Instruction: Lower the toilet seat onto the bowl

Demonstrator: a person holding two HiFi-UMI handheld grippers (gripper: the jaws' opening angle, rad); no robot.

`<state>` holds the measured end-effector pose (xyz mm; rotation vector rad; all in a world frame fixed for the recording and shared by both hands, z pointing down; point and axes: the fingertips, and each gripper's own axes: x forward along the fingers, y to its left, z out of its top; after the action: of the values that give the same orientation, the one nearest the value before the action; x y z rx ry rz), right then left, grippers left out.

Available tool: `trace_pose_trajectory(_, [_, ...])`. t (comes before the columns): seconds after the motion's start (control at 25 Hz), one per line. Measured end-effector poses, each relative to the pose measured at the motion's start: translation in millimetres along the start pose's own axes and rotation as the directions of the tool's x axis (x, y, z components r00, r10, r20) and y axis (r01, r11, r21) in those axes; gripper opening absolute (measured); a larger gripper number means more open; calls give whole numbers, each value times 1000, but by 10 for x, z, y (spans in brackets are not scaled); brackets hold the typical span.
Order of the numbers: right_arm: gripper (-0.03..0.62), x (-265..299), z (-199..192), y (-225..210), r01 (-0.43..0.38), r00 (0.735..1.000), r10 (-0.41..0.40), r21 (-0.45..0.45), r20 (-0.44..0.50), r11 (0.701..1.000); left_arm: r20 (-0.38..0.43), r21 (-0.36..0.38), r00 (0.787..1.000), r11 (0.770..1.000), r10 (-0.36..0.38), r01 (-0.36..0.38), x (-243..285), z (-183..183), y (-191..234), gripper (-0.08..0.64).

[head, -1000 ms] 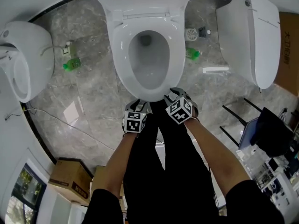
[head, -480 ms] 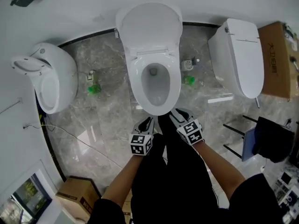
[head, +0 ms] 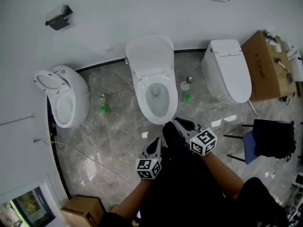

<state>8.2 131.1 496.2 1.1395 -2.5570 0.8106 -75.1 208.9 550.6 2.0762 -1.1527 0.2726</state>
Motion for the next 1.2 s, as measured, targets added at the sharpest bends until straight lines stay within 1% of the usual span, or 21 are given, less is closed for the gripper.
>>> trace_pose_trajectory(0.12, [43,-326,240,205,69,997,-67,-70,34,995,31,20,999,999,-28,27,-277,119,-233,15])
trace_pose_trajectory(0.24, [43,-642,253,391,98,995,-97,-112,20,989,104,38,994,999,-21,17,-528,284,-429,15])
trace_pose_trajectory(0.32, [43,-825,241,529,82,997,-81,-120,12,989,173,34,985,999,0,-6,-705,410,-555,15])
trace_pose_trajectory(0.4, [43,-988,258,645,57,998,-55,-127,23,990,229,39,973,998,42,-52,-849,503,-667,15])
trace_pose_trajectory(0.52, [41,-1231,280,765,38,998,-31,-147,50,988,266,56,961,994,74,-92,-1019,551,-906,15])
trace_pose_trajectory(0.6, [41,-1431,319,808,27,997,-14,-179,75,983,281,70,955,991,90,-114,-1114,550,-1130,15])
trace_pose_trajectory(0.72, [38,-1799,454,743,29,993,0,-243,116,970,307,102,945,983,113,-150,-1152,532,-1532,15])
trace_pose_trajectory(0.8, [35,-2083,524,660,29,991,4,-242,132,970,320,97,939,982,123,-162,-1162,469,-1818,15])
trace_pose_trajectory(0.92, [34,-2536,521,531,23,987,15,-239,159,971,339,54,931,985,134,-161,-1147,333,-2229,15])
trace_pose_trajectory(1.0, [34,-2823,507,416,48,984,-5,-242,176,969,367,9,919,987,147,-161,-1138,322,-2461,15])
trace_pose_trajectory(1.04, [32,-2952,501,371,61,983,-16,-244,183,968,383,7,911,986,153,-168,-1149,338,-2570,15])
trace_pose_trajectory(1.08, [34,-3071,491,341,70,981,-21,-252,191,965,396,22,905,983,157,-181,-1170,350,-2673,15])
trace_pose_trajectory(1.2, [32,-3388,491,282,99,973,-35,-274,227,957,418,113,894,966,164,-231,-1237,328,-2928,15])
